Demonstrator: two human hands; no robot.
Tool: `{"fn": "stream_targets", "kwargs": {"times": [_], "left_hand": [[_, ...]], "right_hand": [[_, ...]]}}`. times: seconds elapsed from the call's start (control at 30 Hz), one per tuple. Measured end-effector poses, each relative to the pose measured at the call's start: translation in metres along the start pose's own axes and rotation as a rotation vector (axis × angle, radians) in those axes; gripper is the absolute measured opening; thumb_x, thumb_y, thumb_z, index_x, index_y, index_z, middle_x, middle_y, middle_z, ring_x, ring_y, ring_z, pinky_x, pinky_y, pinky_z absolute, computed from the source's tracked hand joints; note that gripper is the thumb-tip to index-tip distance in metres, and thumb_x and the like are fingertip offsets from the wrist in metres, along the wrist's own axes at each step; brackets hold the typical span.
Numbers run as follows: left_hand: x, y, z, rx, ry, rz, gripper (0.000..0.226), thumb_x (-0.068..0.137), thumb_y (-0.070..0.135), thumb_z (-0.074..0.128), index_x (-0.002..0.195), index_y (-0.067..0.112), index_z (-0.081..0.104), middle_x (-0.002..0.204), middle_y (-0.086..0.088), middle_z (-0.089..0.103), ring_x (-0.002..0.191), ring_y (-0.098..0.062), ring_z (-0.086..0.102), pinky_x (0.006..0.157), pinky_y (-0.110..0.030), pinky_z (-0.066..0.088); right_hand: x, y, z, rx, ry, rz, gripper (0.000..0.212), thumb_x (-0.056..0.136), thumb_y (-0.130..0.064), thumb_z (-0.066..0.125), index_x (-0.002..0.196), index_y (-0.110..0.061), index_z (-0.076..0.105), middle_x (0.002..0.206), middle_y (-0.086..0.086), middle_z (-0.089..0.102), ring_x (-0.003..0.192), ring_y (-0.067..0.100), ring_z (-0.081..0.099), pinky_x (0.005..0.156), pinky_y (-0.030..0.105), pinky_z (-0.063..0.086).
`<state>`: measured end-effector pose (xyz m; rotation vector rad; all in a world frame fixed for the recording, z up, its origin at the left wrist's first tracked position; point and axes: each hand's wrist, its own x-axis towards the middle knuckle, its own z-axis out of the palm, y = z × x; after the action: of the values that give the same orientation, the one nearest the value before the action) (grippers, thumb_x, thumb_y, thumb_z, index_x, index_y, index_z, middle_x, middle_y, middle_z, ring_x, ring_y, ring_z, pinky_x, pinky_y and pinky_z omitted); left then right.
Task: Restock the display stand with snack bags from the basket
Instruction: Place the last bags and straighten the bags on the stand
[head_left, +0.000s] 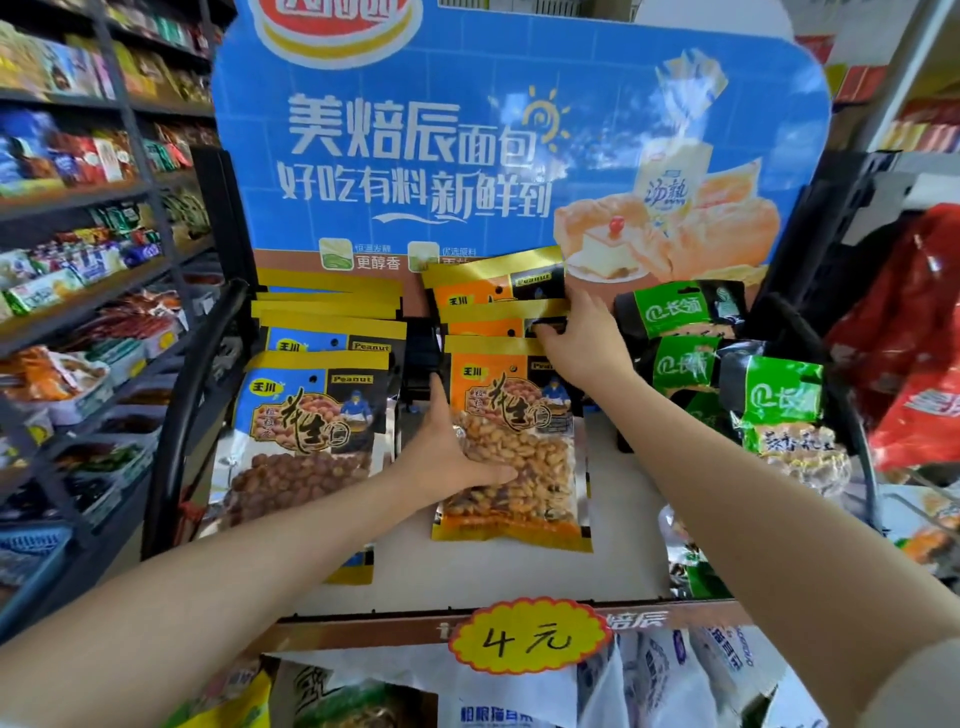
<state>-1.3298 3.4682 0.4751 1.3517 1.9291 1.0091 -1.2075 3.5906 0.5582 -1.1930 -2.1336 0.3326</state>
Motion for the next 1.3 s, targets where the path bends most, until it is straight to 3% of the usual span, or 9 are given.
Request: {"fn": "stream_targets", "kwargs": {"times": [0.1,0.2,0.37,0.47,0.63,0.8,1.0,1.2,1.3], "left_hand": [[-0.006,-0.001,0.000,0.062,-0.007,0.023,0.141,0.055,0.048,0.082,0.136,0.028,-0.033,0.157,-0.001,0.008,0.139,-0.022,0.024,0.114,-0.041,0.025],[-0.014,-0.003,0.006,0.114,0.020,0.033,0.134,0.061,0.052,0.076,0.137,0.025,-0.032,0.157,-0.004,0.008,0.138,-0.024,0.027,0.112,-0.038,0.027],[-0.011,-0.006,0.007,0.092,0.053,-0.010,0.135,0.060,0.054,0.076,0.138,0.024,-0.030,0.157,-0.007,0.008,0.138,-0.027,0.027,0.111,-0.041,0.029],[-0.008,-0.004,0.011,0.073,0.048,-0.022,0.136,0.058,0.054,0.077,0.139,0.024,-0.029,0.155,-0.006,0.016,0.133,-0.027,0.036,0.108,-0.041,0.035],[-0.003,-0.004,0.022,0.059,0.077,-0.004,0.142,0.048,0.063,0.076,0.139,0.027,-0.027,0.154,-0.003,0.019,0.136,-0.025,0.030,0.110,-0.047,0.032],[0.001,-0.003,0.020,0.072,0.110,-0.012,0.144,0.049,0.059,0.079,0.139,0.023,-0.027,0.156,-0.003,-0.013,0.144,-0.024,0.000,0.117,-0.047,0.011],[0.008,-0.001,0.020,0.016,0.116,0.006,0.144,0.049,0.051,0.083,0.141,0.021,-0.025,0.156,-0.003,-0.015,0.144,-0.021,-0.006,0.117,-0.044,0.007],[0.006,-0.006,0.023,0.033,0.080,0.082,0.141,0.050,0.053,0.082,0.143,0.022,-0.019,0.157,0.002,-0.007,0.143,-0.018,-0.001,0.118,-0.042,0.009],[0.007,-0.005,0.022,0.047,0.079,0.109,0.138,0.045,0.059,0.082,0.144,0.027,-0.008,0.156,0.002,0.003,0.143,-0.019,0.006,0.117,-0.048,0.015]], "right_hand": [[0.002,-0.007,-0.006,-0.354,0.128,-0.151,0.082,0.083,-0.039,0.062,0.144,-0.005,0.018,0.146,0.017,0.029,0.132,0.036,0.033,0.104,0.045,0.036],[0.008,-0.015,-0.007,-0.517,0.156,-0.361,0.088,0.083,-0.034,0.062,0.148,-0.010,0.008,0.152,0.017,0.019,0.139,0.036,0.021,0.115,0.045,0.019],[0.018,-0.032,0.000,-0.621,0.066,-0.541,0.070,0.085,-0.039,0.058,0.142,-0.011,0.029,0.144,0.016,0.034,0.132,0.035,0.031,0.115,0.045,0.017],[0.022,-0.037,-0.004,-0.639,0.069,-0.536,0.054,0.089,-0.036,0.053,0.134,-0.010,0.037,0.137,0.016,0.038,0.126,0.035,0.036,0.109,0.044,0.025],[0.032,-0.034,-0.021,-0.576,0.080,-0.460,0.030,0.093,-0.018,0.047,0.121,-0.006,0.045,0.130,0.019,0.043,0.121,0.036,0.039,0.097,0.045,0.035],[0.040,-0.032,-0.021,-0.564,0.071,-0.498,0.024,0.093,-0.008,0.045,0.117,-0.008,0.050,0.121,0.014,0.054,0.114,0.034,0.048,0.089,0.042,0.038],[0.042,-0.025,-0.021,-0.490,0.123,-0.405,0.020,0.094,-0.014,0.046,0.110,-0.004,0.054,0.110,0.016,0.059,0.098,0.036,0.058,0.069,0.035,0.035],[0.045,-0.023,-0.035,-0.588,0.092,-0.373,0.033,0.093,-0.034,0.048,0.105,-0.005,0.057,0.105,0.015,0.065,0.099,0.033,0.059,0.092,0.039,0.039],[0.047,-0.029,-0.032,-0.561,0.012,-0.499,0.027,0.094,-0.023,0.047,0.116,-0.010,0.055,0.111,0.013,0.064,0.104,0.033,0.057,0.094,0.040,0.037]]}}
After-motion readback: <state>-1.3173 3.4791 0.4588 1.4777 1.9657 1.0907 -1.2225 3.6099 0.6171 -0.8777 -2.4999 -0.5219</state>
